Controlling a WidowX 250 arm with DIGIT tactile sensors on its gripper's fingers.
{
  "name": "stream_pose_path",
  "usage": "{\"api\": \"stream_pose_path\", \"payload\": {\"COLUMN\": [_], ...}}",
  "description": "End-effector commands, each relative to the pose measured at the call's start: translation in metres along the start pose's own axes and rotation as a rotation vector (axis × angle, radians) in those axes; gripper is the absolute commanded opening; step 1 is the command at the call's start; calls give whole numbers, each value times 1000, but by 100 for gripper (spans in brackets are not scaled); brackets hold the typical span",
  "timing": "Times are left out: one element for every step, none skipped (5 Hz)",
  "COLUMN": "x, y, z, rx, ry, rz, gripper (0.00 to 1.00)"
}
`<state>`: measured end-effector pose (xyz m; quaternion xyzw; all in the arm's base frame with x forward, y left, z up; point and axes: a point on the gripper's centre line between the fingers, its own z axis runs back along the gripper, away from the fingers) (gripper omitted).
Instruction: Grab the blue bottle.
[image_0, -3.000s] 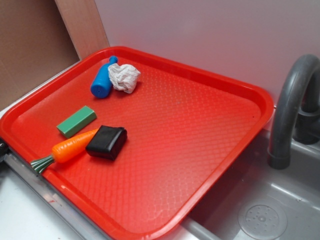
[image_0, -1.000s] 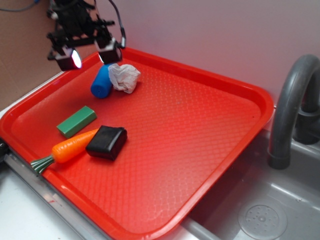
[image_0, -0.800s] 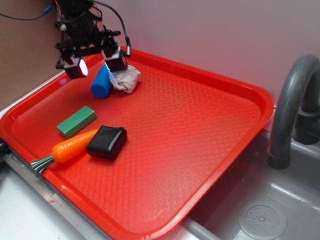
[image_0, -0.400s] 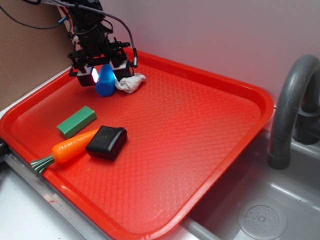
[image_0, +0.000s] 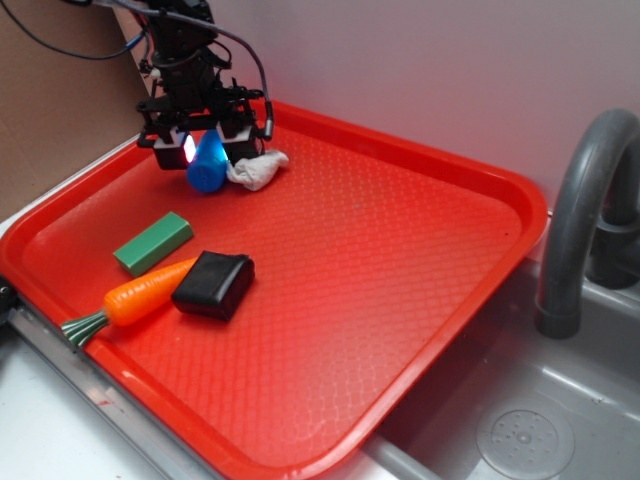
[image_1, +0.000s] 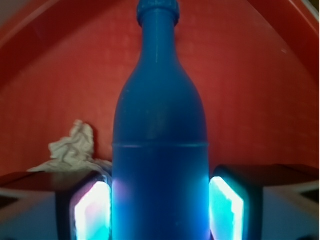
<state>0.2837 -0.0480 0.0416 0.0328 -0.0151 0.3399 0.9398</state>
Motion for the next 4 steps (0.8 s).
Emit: {"api": "stream_pose_path", "payload": {"x": [-37,-58,-70,-62], "y": [10,18,30,30], "z": [98,148,197,220], "rx": [-9,-87,-187,-232], "ry": [-117,-149,-163,-136], "rz": [-90,-125,-192,-186], "gripper": [0,0,0,0]}}
